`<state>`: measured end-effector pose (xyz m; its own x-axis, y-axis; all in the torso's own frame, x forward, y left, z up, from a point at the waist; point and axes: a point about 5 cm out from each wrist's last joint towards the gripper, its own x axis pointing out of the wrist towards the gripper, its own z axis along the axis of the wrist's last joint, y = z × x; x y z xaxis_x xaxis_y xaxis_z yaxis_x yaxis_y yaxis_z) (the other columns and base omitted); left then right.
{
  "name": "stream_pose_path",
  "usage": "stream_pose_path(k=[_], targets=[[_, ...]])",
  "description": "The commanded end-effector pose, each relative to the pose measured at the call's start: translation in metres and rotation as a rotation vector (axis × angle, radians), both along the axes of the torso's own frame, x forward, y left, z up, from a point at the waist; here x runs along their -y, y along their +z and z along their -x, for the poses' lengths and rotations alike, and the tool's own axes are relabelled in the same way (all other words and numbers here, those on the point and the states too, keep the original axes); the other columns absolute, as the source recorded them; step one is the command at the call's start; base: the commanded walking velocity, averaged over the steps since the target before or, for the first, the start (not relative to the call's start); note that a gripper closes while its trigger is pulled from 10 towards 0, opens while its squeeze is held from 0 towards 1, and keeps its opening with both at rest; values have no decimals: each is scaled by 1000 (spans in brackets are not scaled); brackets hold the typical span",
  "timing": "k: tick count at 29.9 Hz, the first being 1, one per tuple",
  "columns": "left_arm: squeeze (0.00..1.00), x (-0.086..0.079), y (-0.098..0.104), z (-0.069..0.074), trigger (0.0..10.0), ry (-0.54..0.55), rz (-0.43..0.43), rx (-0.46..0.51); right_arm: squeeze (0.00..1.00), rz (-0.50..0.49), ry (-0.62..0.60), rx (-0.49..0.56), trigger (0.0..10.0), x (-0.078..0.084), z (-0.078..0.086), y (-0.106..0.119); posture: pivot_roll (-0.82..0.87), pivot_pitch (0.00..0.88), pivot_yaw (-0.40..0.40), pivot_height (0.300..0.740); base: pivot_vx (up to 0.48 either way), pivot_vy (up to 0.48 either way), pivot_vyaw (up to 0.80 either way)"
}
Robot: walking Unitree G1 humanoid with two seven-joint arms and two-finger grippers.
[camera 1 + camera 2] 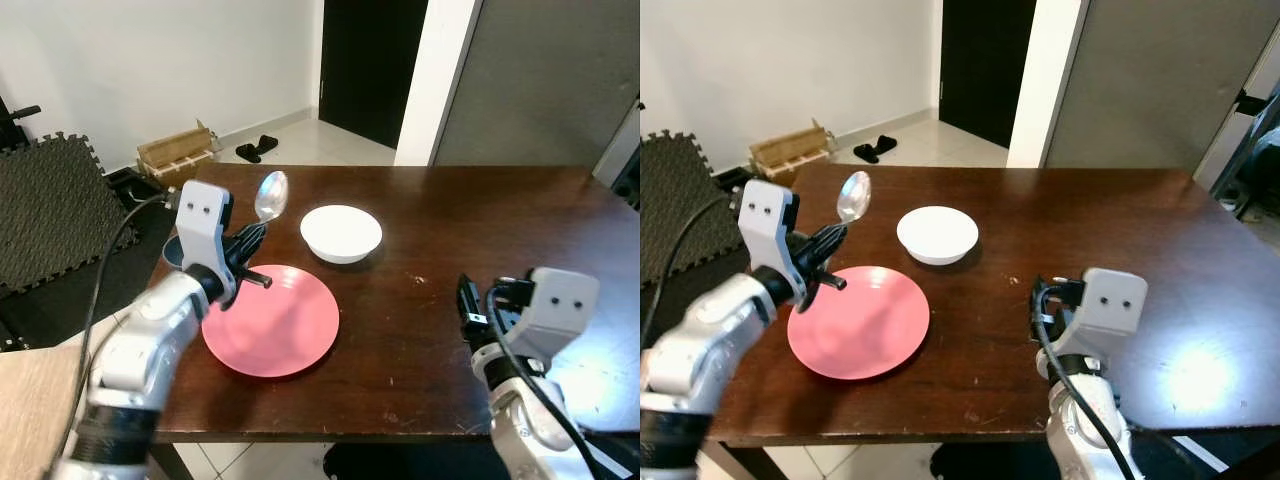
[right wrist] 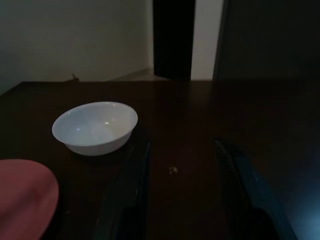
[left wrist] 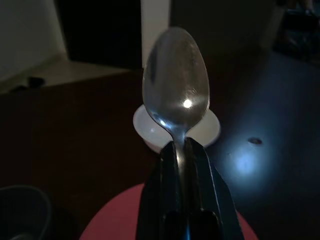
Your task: Setting the table
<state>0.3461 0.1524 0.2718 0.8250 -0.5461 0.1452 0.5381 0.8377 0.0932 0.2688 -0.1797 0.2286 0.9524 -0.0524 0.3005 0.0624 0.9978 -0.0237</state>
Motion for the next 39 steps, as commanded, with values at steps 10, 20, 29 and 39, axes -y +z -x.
stream_pose_path(k=[10, 20, 29, 39], targets=[[0, 21, 9, -6, 10000, -375, -202, -64, 0, 81, -56, 206, 10000, 26, -10, 80, 19, 208, 109, 740, 0, 0, 0], [0, 115, 16, -9, 10000, -690, -222, -52, 0, 17, -214, 198, 10000, 77, 0, 93, -2, 252, 160, 740, 0, 0, 0], [0, 124, 10, -13, 10000, -736, -269, -58, 0, 67, -249, -5, 10000, 86, 32, 53, -57, 270, 164, 740, 0, 0, 0], [0, 90, 9, -35, 10000, -536, -225, -145, 0, 64, -195, -28, 10000, 67, 29, 45, -24, 285, 171, 740, 0, 0, 0]])
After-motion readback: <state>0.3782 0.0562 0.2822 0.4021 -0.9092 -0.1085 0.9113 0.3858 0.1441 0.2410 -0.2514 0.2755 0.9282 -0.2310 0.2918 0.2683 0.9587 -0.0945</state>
